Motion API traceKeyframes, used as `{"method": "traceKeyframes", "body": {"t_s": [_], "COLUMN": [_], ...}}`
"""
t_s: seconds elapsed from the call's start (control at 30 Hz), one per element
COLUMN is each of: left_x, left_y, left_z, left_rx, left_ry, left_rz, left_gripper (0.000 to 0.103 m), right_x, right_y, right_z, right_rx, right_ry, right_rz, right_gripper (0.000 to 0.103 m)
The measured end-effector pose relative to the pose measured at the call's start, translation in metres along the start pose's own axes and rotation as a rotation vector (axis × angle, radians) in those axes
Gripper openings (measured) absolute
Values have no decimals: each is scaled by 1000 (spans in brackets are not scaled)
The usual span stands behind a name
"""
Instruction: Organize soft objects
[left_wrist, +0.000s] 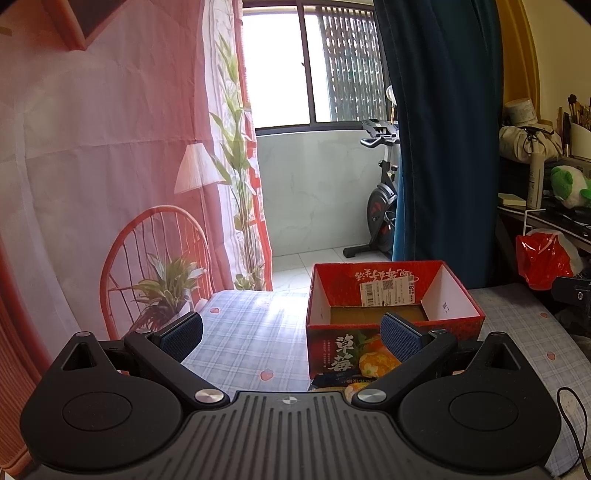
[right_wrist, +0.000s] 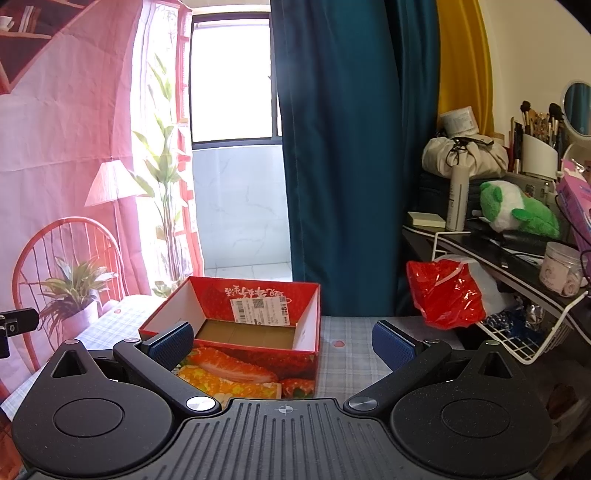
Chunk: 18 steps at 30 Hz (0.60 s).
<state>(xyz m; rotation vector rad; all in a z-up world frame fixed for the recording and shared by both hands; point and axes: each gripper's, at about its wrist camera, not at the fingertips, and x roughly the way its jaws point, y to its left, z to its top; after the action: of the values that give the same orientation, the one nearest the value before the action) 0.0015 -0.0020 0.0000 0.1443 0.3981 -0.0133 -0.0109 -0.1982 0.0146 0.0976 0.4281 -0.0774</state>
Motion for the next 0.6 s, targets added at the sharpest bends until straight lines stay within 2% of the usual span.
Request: {"method": "traceKeyframes", "body": {"t_s": [0.3, 0.47, 0.6], "left_x": [19, 37, 54], "left_y": [3, 8, 7], "left_z": [-10, -27, -41], "left_rx": [7, -36, -47], "left_ry": [3, 5, 38], "left_rz": [-20, -35, -45], "left_gripper": [103, 103, 103], "right_x": [12, 30, 43], "right_y": [-7, -11, -11], "right_z": [-17, -38, -61], "right_rx": [44, 64, 71], "right_ry": [-25, -19, -34], "right_rz": [36, 45, 38], "right_gripper": [103, 103, 103]}}
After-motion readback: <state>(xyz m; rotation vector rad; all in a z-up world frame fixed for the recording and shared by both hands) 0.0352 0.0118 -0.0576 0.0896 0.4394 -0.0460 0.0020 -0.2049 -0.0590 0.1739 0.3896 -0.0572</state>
